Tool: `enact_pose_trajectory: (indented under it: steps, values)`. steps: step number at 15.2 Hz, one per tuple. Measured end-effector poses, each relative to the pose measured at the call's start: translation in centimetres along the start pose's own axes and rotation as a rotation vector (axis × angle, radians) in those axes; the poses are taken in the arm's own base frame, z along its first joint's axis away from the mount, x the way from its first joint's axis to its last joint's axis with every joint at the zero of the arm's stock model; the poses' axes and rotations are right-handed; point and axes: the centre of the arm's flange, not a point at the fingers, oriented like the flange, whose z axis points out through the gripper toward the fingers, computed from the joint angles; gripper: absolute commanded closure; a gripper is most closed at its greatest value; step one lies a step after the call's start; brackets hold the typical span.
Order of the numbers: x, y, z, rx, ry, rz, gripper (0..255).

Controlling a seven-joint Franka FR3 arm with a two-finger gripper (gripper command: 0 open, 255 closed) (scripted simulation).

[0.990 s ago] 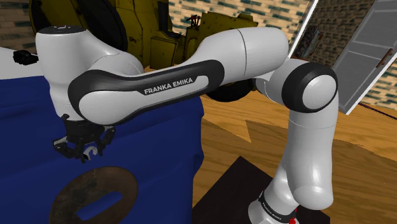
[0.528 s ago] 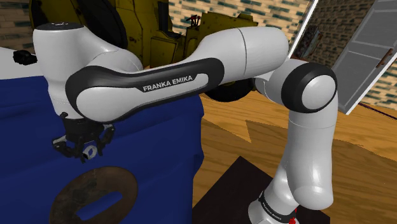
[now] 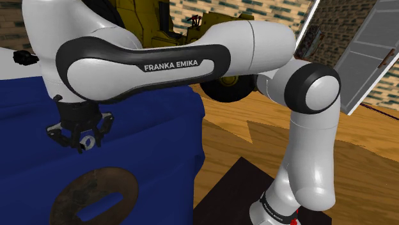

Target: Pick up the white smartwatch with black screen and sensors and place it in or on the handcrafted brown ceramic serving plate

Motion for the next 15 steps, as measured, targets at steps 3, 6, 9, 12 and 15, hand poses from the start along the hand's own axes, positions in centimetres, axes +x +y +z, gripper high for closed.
enact_pose_trajectory:
  steps: [3, 6, 9, 12, 15]
  values:
    - [0.2, 0.0, -1.5, 0.0, 0.0, 0.0, 255]
    - [0.1, 0.1, -3.1, 0.0, 0.0, 0.0, 255]
    - [-0.4, 0.0, -4.5, 0.0, 0.0, 0.0, 255]
    - [-3.9, -0.6, -4.4, 0.0, -0.001, -0.001, 255]
    - [-7.6, -1.3, -4.6, 0.0, -0.001, -0.001, 255]
